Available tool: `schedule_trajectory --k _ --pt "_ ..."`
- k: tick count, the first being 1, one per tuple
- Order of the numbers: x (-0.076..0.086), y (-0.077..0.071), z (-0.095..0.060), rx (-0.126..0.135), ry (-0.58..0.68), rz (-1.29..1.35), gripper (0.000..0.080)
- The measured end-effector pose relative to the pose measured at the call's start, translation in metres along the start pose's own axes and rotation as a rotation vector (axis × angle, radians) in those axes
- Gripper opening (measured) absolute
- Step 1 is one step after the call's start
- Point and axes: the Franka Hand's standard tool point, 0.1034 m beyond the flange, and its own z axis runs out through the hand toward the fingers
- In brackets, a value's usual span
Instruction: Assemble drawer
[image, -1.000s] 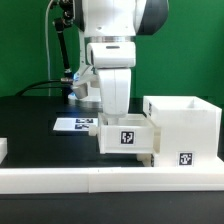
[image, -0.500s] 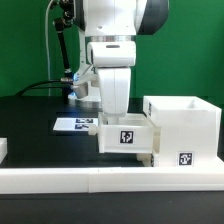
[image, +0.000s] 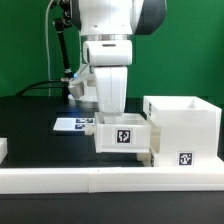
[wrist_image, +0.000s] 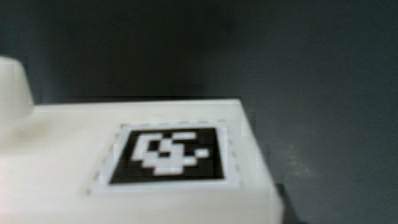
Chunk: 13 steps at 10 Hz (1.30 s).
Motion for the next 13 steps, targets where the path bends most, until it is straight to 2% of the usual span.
schedule_trajectory --k 7,13 --pt "0.016 0.003 -0.002 0.011 0.0 0.027 0.0041" --pt "0.019 0.001 0.0 -0.012 0.005 0.034 0.0041"
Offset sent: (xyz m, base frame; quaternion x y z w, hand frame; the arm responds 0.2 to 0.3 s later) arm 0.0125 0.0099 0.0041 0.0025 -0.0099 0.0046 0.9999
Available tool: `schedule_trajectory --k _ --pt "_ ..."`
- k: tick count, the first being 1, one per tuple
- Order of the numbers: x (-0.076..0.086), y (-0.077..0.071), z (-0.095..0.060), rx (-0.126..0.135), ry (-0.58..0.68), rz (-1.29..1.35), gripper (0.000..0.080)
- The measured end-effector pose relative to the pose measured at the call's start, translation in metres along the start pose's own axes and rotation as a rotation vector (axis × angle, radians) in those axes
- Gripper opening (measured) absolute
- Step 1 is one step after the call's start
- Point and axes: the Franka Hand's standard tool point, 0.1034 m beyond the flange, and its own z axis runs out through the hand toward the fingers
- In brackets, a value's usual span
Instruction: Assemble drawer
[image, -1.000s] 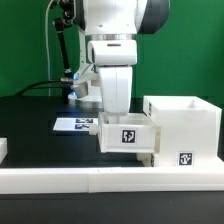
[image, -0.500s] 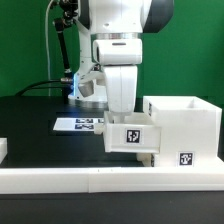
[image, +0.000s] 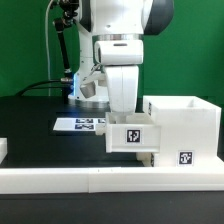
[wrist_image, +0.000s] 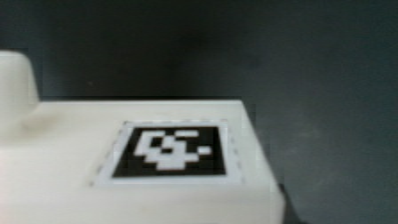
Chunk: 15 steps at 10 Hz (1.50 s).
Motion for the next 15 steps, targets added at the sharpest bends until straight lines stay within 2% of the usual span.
schedule_trajectory --k 5,6,7,14,15 --pt "-0.001 0.001 0.0005 0.0 0.0 0.009 0.0041" --pt "-0.0016 0.0002 0.0005 0.01 -0.002 0.009 0.0041" --pt "-0.0028 -0.0003 0.0001 0.032 -0.007 0.01 0.0041" --pt "-0.0009 0.0006 0.0 0.033 -0.007 -0.02 0.0041" --pt "-0.0034 0.0017 -0.0001 0.025 -0.005 -0.008 0.0041"
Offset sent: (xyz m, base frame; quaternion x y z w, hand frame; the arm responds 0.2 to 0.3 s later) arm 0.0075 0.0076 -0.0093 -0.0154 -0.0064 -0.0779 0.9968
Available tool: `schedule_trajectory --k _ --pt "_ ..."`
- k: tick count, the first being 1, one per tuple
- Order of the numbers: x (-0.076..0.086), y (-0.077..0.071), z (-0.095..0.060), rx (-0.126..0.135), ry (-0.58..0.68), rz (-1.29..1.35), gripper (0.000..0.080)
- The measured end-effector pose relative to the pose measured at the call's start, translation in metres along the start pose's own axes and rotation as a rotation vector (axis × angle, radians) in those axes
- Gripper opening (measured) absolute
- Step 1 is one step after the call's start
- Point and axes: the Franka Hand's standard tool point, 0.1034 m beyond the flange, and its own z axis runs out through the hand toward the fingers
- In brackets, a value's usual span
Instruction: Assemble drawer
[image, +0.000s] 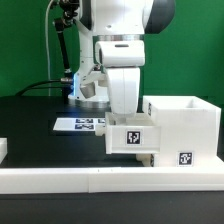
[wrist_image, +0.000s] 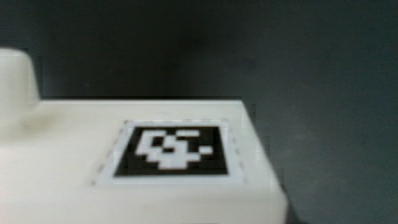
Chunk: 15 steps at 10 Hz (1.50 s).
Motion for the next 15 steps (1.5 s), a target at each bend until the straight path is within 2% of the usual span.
schedule_trajectory --k 2,3,4,12,15 --pt "-0.0015 0.0 0.0002 -0.005 0.001 0.004 0.0041" --pt "-0.0028 -0.0018 0.0 0.022 -0.004 0.005 0.0041" --pt "-0.0029 -0.0017 0.0001 0.022 -0.004 0.005 0.0041" --pt "0.0032 -0.0022 0.0013 0.012 -0.002 0.01 0.0041" --pt "-0.0003 0.0004 0.0011 -0.008 0.004 0.023 0.0041"
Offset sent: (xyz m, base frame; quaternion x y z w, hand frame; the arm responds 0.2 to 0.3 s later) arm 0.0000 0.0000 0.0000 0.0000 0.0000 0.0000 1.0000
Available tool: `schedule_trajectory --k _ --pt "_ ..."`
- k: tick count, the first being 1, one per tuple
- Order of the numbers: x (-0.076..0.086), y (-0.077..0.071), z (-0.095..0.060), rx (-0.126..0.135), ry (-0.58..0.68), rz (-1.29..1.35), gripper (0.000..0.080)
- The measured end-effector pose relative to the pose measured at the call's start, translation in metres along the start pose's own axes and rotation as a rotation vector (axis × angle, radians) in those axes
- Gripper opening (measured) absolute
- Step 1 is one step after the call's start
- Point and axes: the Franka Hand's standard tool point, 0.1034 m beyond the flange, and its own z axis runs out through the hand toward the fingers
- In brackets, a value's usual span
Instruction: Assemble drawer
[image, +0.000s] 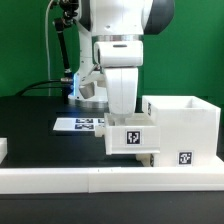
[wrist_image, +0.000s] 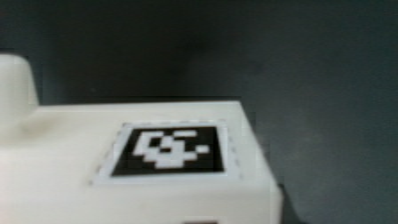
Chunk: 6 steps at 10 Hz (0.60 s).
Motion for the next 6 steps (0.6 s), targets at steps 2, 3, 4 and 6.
schedule_trajectory --k 2,3,4,6 --pt "-0.0027 -0.0007 0.0002 0.001 -0.001 0.013 0.0041" --pt "-0.0028 -0.0007 0.0002 0.001 -0.001 0.013 0.0041" --pt "-0.0029 -0.0008 0.0004 0.001 -0.002 0.003 0.0041" --pt "-0.0021 -0.001 0.0006 0.002 -0.004 -0.053 0.0041"
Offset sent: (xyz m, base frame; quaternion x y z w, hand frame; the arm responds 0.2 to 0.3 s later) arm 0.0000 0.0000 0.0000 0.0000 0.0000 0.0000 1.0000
